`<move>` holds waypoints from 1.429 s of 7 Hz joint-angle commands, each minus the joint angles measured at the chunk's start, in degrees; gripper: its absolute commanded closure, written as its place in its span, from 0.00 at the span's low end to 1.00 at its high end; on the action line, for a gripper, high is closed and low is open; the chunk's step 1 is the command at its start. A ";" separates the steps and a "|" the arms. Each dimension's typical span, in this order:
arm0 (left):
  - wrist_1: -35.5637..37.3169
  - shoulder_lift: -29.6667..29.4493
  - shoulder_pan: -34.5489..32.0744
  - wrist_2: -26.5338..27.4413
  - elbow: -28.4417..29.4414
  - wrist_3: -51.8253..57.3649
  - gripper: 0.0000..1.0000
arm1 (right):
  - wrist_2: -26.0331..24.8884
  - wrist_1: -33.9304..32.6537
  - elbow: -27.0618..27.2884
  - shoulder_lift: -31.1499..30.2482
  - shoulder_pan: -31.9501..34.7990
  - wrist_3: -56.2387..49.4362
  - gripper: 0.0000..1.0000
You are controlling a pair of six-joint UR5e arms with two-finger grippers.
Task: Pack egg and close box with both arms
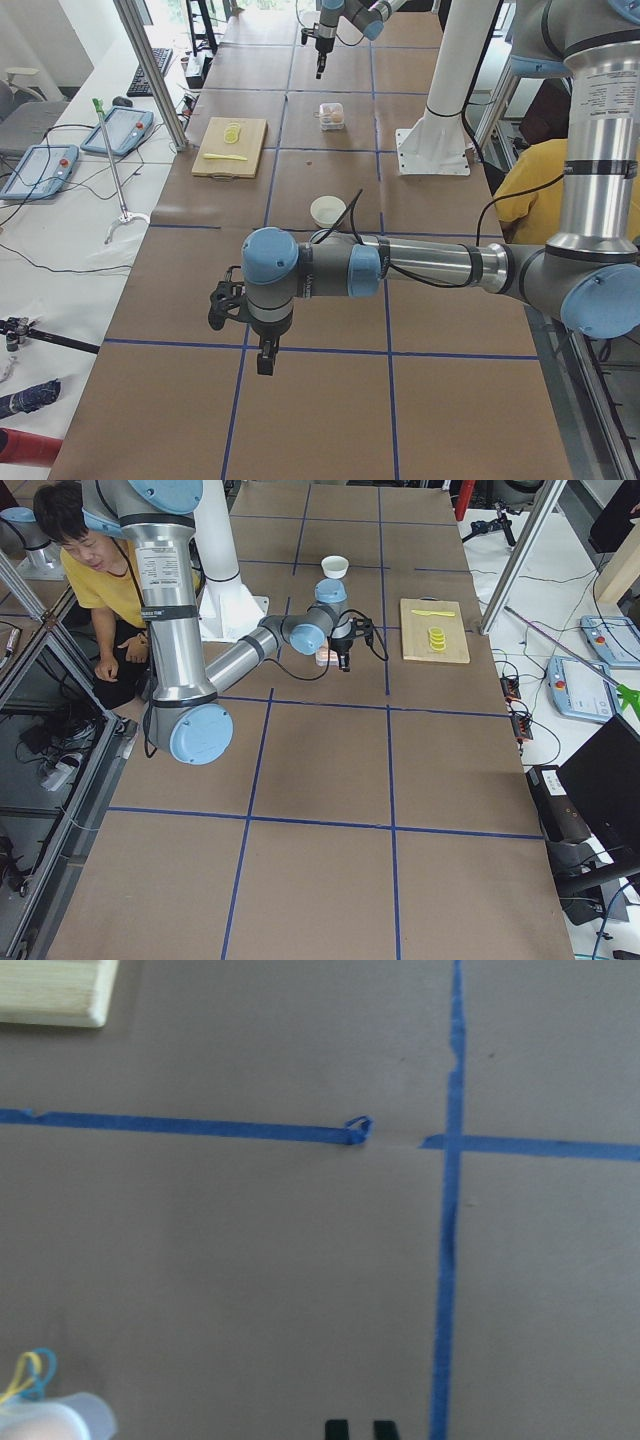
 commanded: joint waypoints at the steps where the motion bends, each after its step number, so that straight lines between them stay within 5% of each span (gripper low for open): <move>1: 0.00 0.07 0.27 0.00 0.03 0.00 0.00 | 4.39 -0.79 -1.03 -4.11 9.73 -15.90 0.00; 3: 0.00 0.07 0.36 0.09 0.03 0.00 0.00 | 16.60 -0.88 -3.83 -9.47 24.57 -33.63 0.00; 4: 0.00 -0.01 0.36 0.09 -0.06 0.00 0.00 | 18.56 -1.49 -6.11 -11.93 31.17 -43.48 0.00; 6: -0.09 -0.10 0.36 0.00 -0.15 0.09 0.00 | 20.95 -14.86 -6.66 -11.52 41.04 -56.96 0.00; 7: 0.00 -0.10 0.36 0.09 -0.15 0.01 0.00 | 20.26 -20.42 -7.01 -12.65 41.52 -60.59 0.00; 10: -0.26 -0.02 0.45 0.17 -0.23 0.09 0.00 | 20.16 -20.65 -7.01 -16.17 43.19 -60.72 0.00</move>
